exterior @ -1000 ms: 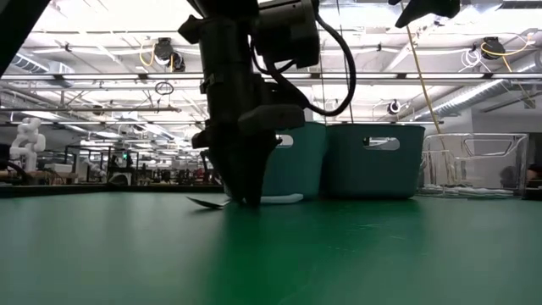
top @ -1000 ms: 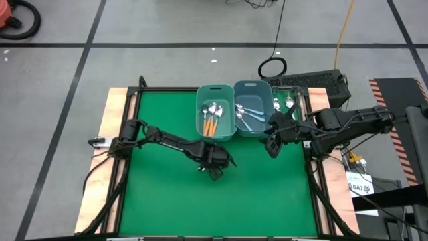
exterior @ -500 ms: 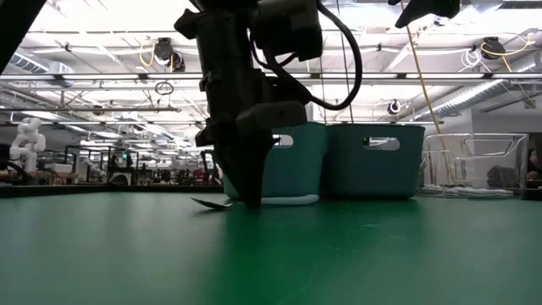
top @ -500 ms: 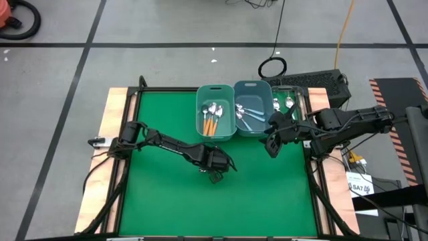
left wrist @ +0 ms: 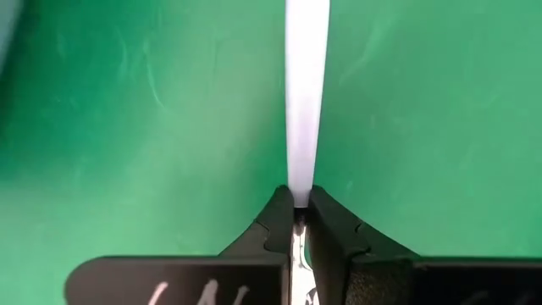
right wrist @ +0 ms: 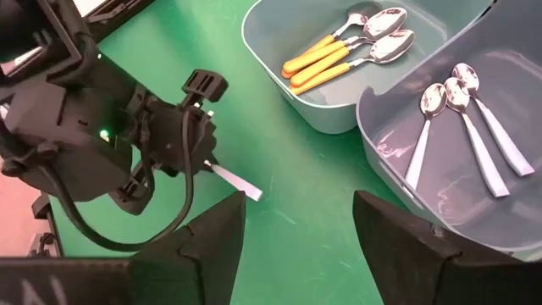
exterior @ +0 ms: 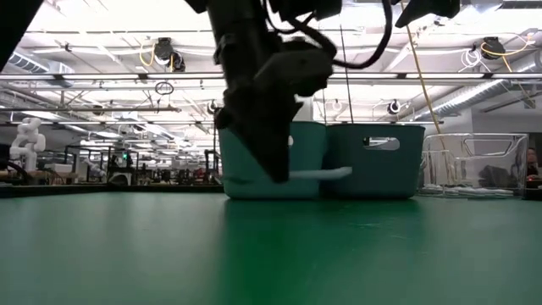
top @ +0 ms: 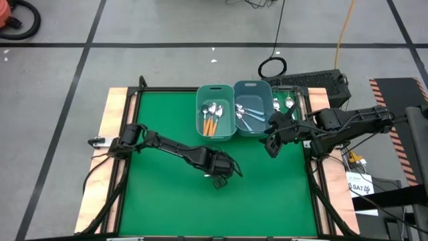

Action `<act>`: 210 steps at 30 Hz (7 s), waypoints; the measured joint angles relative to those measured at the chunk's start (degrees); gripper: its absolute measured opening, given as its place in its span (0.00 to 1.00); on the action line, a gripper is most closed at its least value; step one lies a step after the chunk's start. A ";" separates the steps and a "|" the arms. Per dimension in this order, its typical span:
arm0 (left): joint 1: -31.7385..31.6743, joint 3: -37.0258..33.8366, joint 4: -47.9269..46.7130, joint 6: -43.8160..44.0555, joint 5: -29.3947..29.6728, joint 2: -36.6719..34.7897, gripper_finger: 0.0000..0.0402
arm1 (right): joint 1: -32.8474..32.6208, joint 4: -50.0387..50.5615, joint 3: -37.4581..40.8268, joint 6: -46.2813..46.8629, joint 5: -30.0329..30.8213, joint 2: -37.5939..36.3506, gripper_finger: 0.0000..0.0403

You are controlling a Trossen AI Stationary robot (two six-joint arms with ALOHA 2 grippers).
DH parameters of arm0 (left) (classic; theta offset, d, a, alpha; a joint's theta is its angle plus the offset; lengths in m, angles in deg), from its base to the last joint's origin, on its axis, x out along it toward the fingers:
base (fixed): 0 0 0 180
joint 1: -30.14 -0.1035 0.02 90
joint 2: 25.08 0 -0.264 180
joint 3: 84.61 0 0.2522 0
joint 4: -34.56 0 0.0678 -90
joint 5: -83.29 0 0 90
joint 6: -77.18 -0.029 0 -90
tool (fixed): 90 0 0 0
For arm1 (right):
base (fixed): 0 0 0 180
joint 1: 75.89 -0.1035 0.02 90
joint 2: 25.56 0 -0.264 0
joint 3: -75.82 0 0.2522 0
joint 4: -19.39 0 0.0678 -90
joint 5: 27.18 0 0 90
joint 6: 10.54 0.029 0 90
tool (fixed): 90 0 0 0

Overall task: Sort silverware by color (type)
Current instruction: Put the blue spoon into the blue bin

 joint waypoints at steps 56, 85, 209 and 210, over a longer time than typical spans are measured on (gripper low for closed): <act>1.60 34.24 -12.12 -17.43 2.05 -0.33 0.04 | -22.12 -9.93 -0.02 0.15 8.99 0.41 0.70; 2.25 34.20 -11.63 -18.59 1.90 -0.33 0.04 | -20.46 -9.44 -0.02 -4.04 7.53 7.72 0.39; -8.04 41.26 -21.17 -12.20 6.59 -2.71 0.64 | 41.40 -23.19 25.35 -2.71 -4.82 7.58 0.29; -8.04 41.26 -22.32 -11.99 6.59 -2.71 0.64 | 41.40 -23.13 25.35 -2.57 -5.43 7.58 0.32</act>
